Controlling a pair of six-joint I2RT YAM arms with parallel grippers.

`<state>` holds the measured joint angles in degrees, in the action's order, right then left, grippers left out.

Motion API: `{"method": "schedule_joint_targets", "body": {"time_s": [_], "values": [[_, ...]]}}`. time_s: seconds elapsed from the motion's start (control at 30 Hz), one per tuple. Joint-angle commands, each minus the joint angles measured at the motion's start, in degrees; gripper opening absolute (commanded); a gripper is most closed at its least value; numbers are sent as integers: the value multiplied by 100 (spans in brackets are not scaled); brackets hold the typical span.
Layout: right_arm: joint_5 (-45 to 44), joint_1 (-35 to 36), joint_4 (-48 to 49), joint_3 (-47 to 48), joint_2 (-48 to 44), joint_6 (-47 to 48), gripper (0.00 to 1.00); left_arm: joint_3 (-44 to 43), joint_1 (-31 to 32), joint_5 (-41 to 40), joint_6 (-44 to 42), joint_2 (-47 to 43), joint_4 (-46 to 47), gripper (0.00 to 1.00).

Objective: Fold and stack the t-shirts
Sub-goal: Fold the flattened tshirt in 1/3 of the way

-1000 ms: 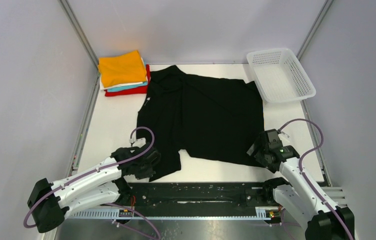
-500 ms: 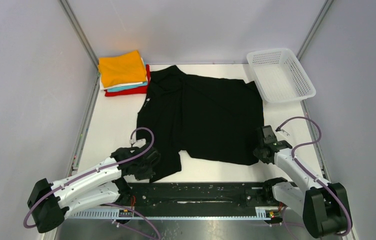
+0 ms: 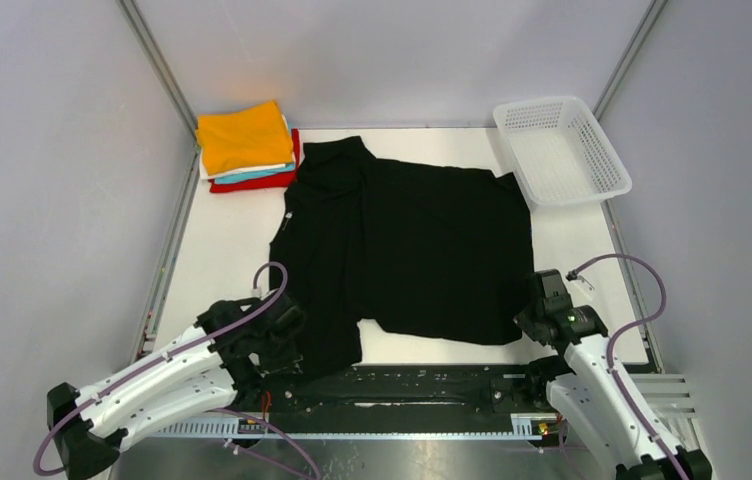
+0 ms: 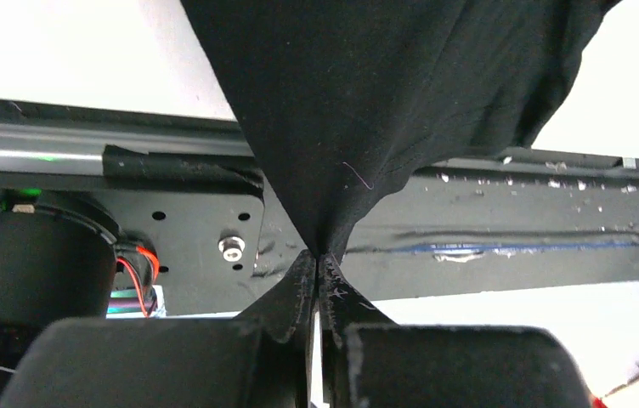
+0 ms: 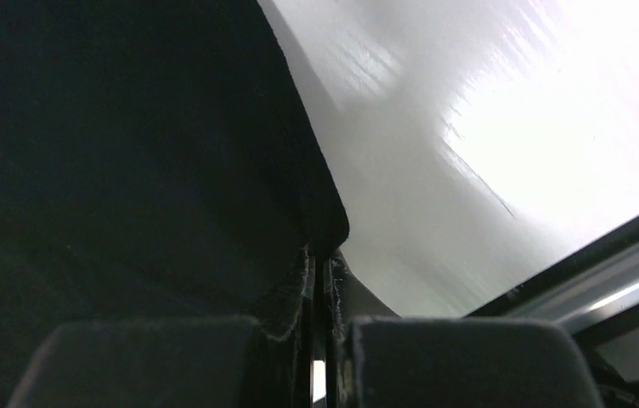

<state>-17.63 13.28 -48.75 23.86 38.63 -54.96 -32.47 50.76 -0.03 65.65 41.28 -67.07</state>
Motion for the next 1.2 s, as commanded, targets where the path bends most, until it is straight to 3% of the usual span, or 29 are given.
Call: {"method": "schedule_joint_targets", "body": {"time_s": [0.0,0.27,0.5,0.6,0.83,1.0,1.17], "values": [[268,-14,-670,212,-292,-231,0,-90,71,589,178,-279,-442,0],[102,-18,-1351,850,-429,158,0,-161,193,936,221,-673,-462,0],[339,-18,-586,758,-153,465,0,-385,58,805,-596,136,1899,0],[550,-18,-269,955,150,832,0,-912,-201,747,-1272,782,2347,0],[541,-14,492,1526,769,1127,0,-1359,-1486,873,-1682,1261,3377,0],[67,-27,260,2126,1259,1432,0,-1887,-2803,411,-1862,1374,2726,0],[-388,-65,118,2412,1360,1500,0,-2101,-3254,-387,-1943,990,2613,0]]}}
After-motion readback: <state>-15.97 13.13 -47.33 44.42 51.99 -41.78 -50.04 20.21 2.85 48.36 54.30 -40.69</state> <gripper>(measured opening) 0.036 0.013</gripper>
